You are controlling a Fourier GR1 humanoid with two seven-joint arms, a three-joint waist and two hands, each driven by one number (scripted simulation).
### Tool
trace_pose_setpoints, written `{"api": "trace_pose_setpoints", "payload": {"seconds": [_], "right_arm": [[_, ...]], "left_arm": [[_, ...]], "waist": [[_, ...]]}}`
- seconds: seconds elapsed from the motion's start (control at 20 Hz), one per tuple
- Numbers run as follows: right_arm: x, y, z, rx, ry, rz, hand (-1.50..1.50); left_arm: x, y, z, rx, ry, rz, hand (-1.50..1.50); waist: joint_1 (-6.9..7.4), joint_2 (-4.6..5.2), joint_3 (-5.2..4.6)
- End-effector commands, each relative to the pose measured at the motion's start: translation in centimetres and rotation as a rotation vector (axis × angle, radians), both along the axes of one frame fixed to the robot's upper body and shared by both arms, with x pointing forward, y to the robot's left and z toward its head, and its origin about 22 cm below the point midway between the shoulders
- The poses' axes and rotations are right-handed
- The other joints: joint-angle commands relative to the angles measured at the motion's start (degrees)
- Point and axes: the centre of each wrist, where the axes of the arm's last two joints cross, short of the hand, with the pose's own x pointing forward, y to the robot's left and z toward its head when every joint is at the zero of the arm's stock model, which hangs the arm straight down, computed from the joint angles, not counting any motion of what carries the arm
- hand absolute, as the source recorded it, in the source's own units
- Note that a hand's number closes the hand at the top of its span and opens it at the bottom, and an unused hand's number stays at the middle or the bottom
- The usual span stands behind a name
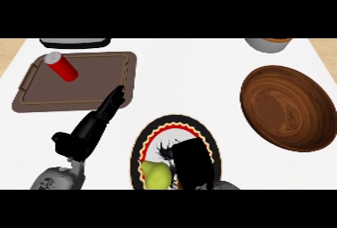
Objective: Pick the sweet potato from the plate and place it in the bowl
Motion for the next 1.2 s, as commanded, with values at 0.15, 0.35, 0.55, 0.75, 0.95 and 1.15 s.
{"api": "trace_pose_setpoints", "payload": {"seconds": [0.15, 0.35, 0.55, 0.75, 0.95, 1.15], "right_arm": [[-1.8, -6.7, 3.6, 0.104, -0.142, 0.046, 1.5], [-2.3, -9.1, 7.7, 0.221, -0.364, 0.002, 1.5], [-4.6, -9.5, 11.6, 0.456, -0.496, -0.035, 1.5], [-4.0, -10.2, 13.8, 0.662, -0.56, -0.112, 1.5], [-1.3, -12.2, 14.0, 0.675, -0.542, -0.189, 1.5], [0.9, -16.3, 14.6, 0.572, -0.584, -0.255, 1.5]], "left_arm": [[0.1, 0.9, -1.1, -0.006, -0.003, 0.002, 0.0], [-0.8, 0.0, 0.5, -0.006, -0.006, 0.009, 0.0], [-0.8, 0.0, -1.4, -0.02, 0.017, 0.014, 0.0], [-0.6, 0.8, -1.4, 0.004, -0.009, -0.007, 0.0], [-0.5, -0.3, -2.1, -0.002, 0.011, -0.005, 0.0], [-0.3, -1.5, -1.3, 0.001, -0.013, -0.02, 0.0]], "waist": [[0.15, 0.15, -0.06], [0.09, -0.15, -0.01], [-0.51, -0.12, -0.04], [0.41, 0.15, -0.05], [0.73, 0.29, -0.05], [0.75, 0.27, -0.04]]}}
